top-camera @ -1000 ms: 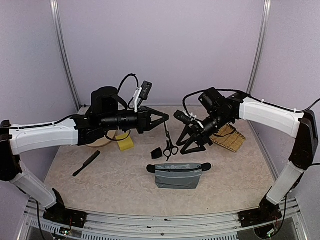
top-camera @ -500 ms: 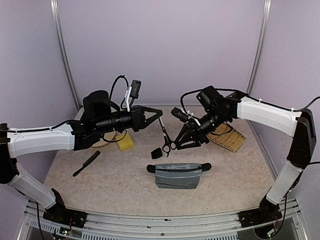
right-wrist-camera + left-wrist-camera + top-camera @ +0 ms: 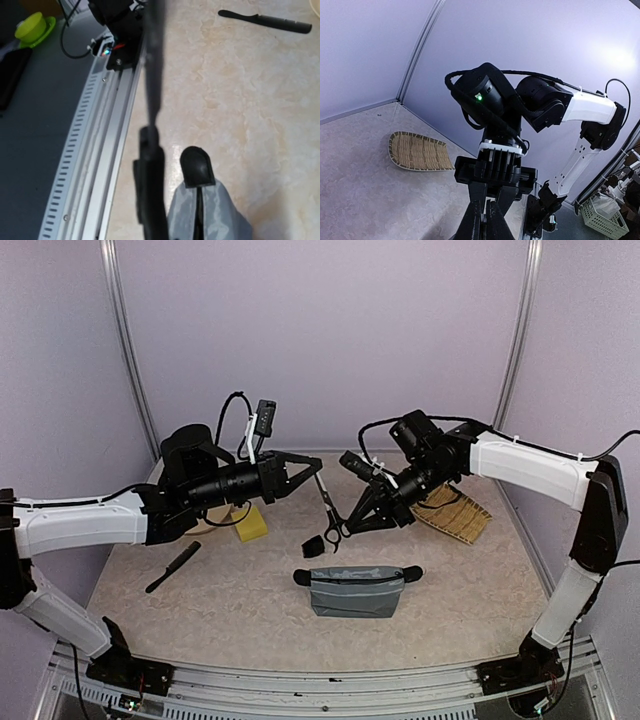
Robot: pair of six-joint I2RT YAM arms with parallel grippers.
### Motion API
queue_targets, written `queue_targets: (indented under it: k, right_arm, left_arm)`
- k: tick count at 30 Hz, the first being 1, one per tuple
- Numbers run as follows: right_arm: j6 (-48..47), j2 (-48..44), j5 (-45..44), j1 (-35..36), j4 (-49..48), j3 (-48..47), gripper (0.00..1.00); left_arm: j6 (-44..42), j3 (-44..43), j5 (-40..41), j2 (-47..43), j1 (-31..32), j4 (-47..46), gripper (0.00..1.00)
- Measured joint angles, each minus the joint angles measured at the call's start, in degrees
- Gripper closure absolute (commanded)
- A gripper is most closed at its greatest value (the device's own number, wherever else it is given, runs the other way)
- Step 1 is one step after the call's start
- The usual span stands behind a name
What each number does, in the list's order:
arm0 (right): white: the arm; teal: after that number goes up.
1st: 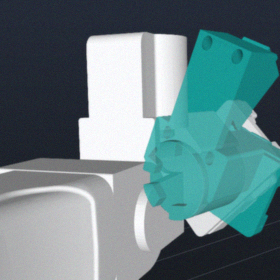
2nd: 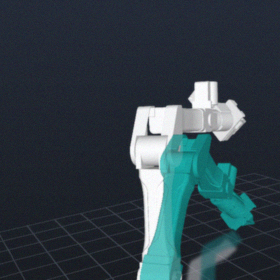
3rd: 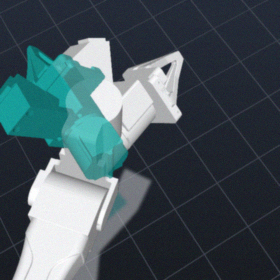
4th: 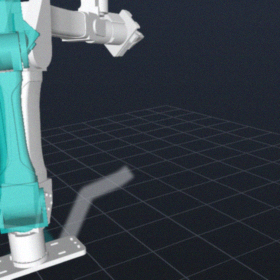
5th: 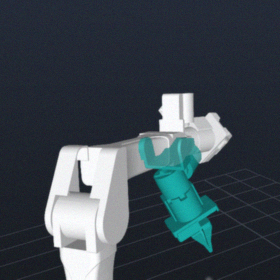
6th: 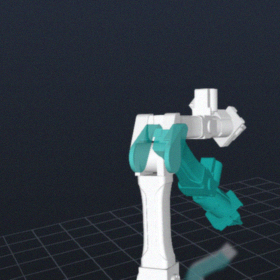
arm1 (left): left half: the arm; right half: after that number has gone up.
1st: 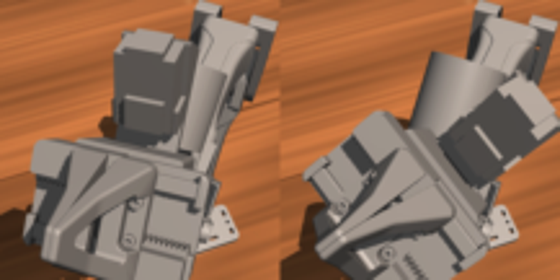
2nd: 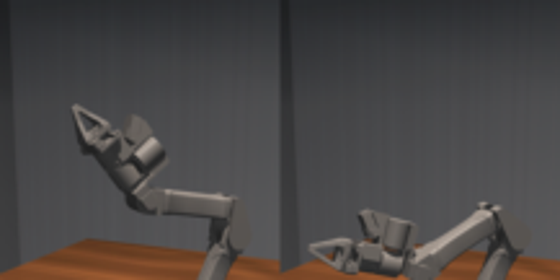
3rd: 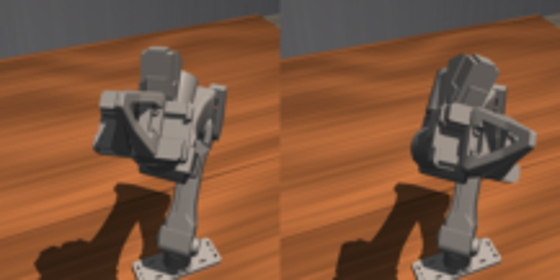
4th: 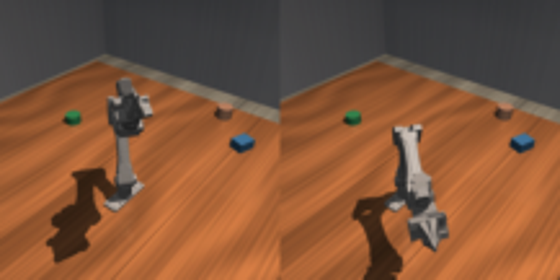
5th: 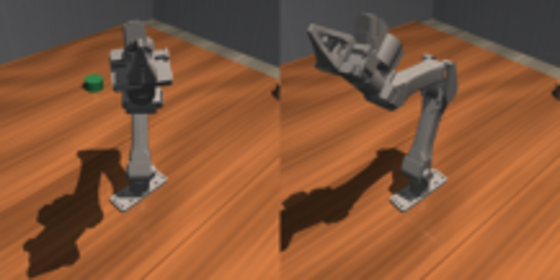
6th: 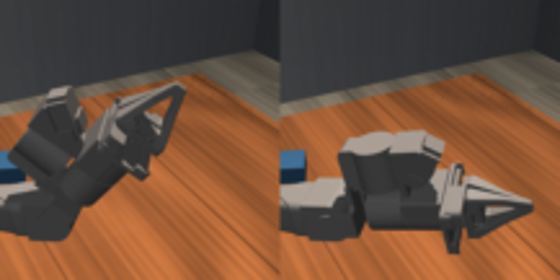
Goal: Sort the hair-cutting tools
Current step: Pass from the left arm to the right
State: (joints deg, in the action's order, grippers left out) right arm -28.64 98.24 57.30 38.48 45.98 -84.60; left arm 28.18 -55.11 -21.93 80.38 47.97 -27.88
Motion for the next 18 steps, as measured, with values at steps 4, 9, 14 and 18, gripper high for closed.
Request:
queue_targets:
  k: [4,9,14,18]
  right_arm:
    - [-0.2,0.0,0.6,0.0,0.0,0.0,1.0]
    - [-1.1,0.0,-0.7,0.0,0.5,0.0,1.0]
    - [-3.7,-0.3,-7.2,0.0,1.5,0.0,1.0]
    - [-7.6,-2.1,-16.0,-0.3,3.7,-0.3,1.0]
  left_arm:
    - [0.1,0.4,0.2,-0.2,0.0,-0.7,1.0]
    - [0.3,0.5,1.2,-0.2,0.0,-0.6,0.63]
    - [0.0,0.5,5.5,-0.6,0.0,4.1,0.52]
    - [0.0,2.1,9.6,-4.0,0.2,10.0,0.51]
